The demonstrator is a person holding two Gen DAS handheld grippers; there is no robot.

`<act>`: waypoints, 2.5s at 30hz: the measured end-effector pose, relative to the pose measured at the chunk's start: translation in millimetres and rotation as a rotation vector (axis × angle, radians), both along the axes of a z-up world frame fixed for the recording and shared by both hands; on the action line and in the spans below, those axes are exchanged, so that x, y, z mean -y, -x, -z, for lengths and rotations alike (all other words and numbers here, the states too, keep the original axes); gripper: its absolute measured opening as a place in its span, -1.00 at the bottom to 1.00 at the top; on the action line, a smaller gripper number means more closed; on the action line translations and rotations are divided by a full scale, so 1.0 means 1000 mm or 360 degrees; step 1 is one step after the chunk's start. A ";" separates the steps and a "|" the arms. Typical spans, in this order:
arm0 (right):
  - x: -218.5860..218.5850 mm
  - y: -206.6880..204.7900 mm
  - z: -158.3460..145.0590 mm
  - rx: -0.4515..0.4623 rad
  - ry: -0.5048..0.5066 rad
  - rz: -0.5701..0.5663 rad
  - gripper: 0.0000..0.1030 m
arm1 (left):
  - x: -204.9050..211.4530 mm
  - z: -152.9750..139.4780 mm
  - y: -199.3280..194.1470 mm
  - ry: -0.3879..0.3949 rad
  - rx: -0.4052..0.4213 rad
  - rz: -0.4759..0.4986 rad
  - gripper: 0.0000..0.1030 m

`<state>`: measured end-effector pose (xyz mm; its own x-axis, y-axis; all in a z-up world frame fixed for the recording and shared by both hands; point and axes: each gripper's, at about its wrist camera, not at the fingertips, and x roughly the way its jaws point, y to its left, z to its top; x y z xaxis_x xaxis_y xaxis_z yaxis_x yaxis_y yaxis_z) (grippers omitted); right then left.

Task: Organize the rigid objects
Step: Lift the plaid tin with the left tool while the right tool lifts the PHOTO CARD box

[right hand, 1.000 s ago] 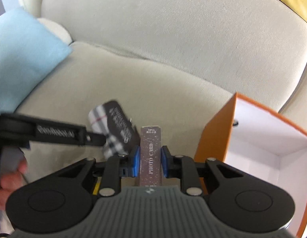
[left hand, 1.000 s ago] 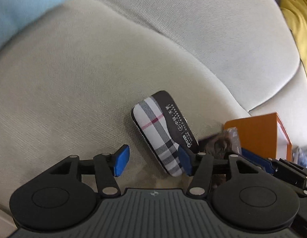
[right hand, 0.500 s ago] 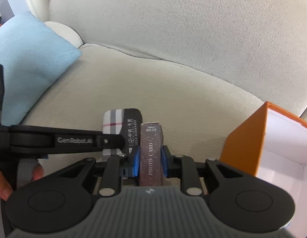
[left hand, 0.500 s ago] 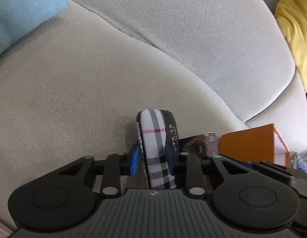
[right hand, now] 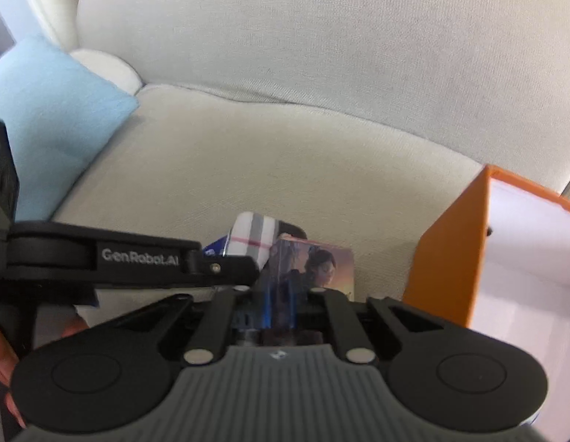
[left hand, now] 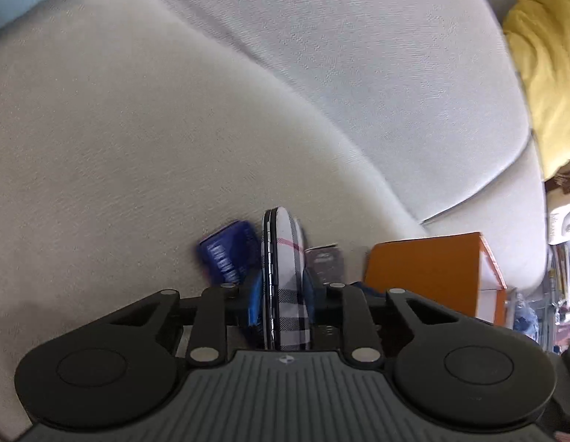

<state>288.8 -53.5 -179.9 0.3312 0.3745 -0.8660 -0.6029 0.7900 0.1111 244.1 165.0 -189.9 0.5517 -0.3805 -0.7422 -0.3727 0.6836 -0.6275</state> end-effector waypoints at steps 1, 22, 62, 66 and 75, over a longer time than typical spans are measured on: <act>0.000 -0.001 0.000 0.0011 0.0015 0.0006 -0.84 | 0.001 0.001 -0.001 0.0013 -0.0010 -0.0002 -0.51; -0.011 0.003 -0.009 0.0115 0.0334 -0.0210 -0.63 | 0.044 0.021 -0.032 0.0064 -0.0085 0.0112 -0.50; -0.056 -0.013 0.026 0.0071 0.0966 -0.0241 -0.48 | -0.031 -0.022 0.048 -0.0160 0.0070 0.0004 -0.59; -0.045 -0.017 0.030 0.0054 0.1005 -0.0200 -0.49 | -0.033 -0.023 0.046 -0.0169 0.0073 -0.0004 -0.58; -0.017 -0.011 -0.008 0.0062 0.0732 -0.0159 -0.55 | -0.026 -0.038 0.047 -0.0229 0.0115 0.0034 -0.59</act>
